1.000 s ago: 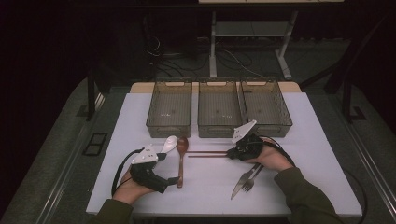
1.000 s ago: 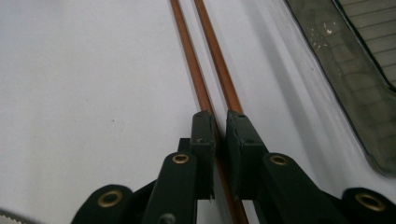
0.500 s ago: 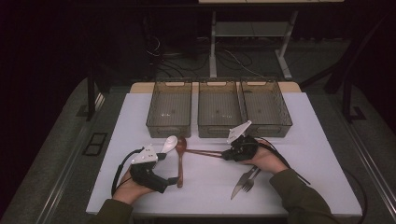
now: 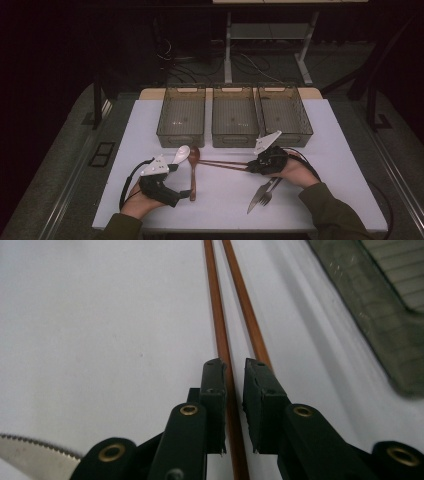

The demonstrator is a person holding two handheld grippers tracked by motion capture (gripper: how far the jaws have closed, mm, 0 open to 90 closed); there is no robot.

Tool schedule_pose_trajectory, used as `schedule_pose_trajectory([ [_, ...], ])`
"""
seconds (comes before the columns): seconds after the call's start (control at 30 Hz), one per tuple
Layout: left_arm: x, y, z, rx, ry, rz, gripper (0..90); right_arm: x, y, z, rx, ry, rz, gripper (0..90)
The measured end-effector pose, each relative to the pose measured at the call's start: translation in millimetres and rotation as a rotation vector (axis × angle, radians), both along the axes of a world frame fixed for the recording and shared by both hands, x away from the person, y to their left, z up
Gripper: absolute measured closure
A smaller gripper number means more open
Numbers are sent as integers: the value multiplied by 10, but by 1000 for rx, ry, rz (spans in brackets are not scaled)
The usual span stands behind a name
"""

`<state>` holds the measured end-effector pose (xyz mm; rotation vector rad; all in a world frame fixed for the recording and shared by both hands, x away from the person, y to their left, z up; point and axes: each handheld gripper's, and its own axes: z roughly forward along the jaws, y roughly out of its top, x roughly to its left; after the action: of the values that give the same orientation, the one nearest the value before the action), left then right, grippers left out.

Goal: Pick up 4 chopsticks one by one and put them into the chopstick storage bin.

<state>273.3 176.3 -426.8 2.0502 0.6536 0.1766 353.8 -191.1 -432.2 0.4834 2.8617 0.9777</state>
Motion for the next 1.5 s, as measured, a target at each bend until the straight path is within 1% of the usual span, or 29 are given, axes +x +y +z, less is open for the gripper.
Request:
schedule_pose_trajectory([
  [0.07,-1,0,0,0,-1,0,0,-6,-21,-25,-8,-5,-5,785],
  [0.1,-1,0,1,0,-1,-1,0,-10,-23,-40,-2,-4,-1,786],
  [0.13,-3,1,1,0,-2,-1,0,-7,-21,-53,-7,-3,3,786],
  [0.2,-6,1,2,-2,-1,-1,0,-5,-1,-77,-17,-20,18,794],
  [0.23,-7,1,2,-2,-1,0,0,-15,6,-72,-20,-9,7,796],
  [0.3,-7,2,1,-3,-1,-2,0,-10,-2,-85,-14,-26,22,811],
  [0.37,-6,1,1,-4,-3,-2,0,-22,-11,-84,-12,-11,11,817],
  [0.43,-8,-1,4,-6,-4,-1,0,-10,-10,-85,-14,-11,17,820],
  [0.47,-8,-1,5,-5,-4,-2,0,-5,-8,-82,-14,1,11,821],
  [0.57,-5,-1,1,-7,0,-3,0,16,-21,-86,-7,16,9,826],
  [0.6,-3,-1,1,-5,-1,-5,0,26,-27,-91,-5,9,18,829],
  [0.63,-3,-2,0,-5,0,-5,0,13,-22,-86,-7,12,16,831],
  [0.73,-2,-3,0,-3,0,-5,0,19,-27,-95,-4,-12,38,837],
  [0.8,-4,-4,-1,-2,1,-5,0,9,-24,-90,-4,-5,31,842],
  [0.9,-8,-9,-2,0,1,-7,0,7,-17,-80,-11,-14,38,843],
  [0.93,-10,-11,-1,-1,0,-8,0,16,-19,-83,-10,-27,52,843],
  [1.0,-10,-10,0,-2,0,-8,0,9,-18,-63,-5,-17,51,844],
  [1.03,-10,-8,1,-3,-1,-7,0,5,-17,-50,2,-19,58,844],
  [1.13,-9,-6,-1,-1,0,-7,0,-21,-27,-8,3,-14,56,844],
  [1.17,-10,-8,-1,-1,-1,-8,0,-22,-37,-3,5,-18,58,844],
  [1.2,-10,-10,0,-2,-1,-8,0,-28,-45,4,3,-12,51,844],
  [1.43,-11,-5,4,-3,-3,-6,0,-36,-87,24,6,10,51,844],
  [1.5,-10,-5,3,-3,-3,-7,0,-35,-120,46,23,12,52,845],
])
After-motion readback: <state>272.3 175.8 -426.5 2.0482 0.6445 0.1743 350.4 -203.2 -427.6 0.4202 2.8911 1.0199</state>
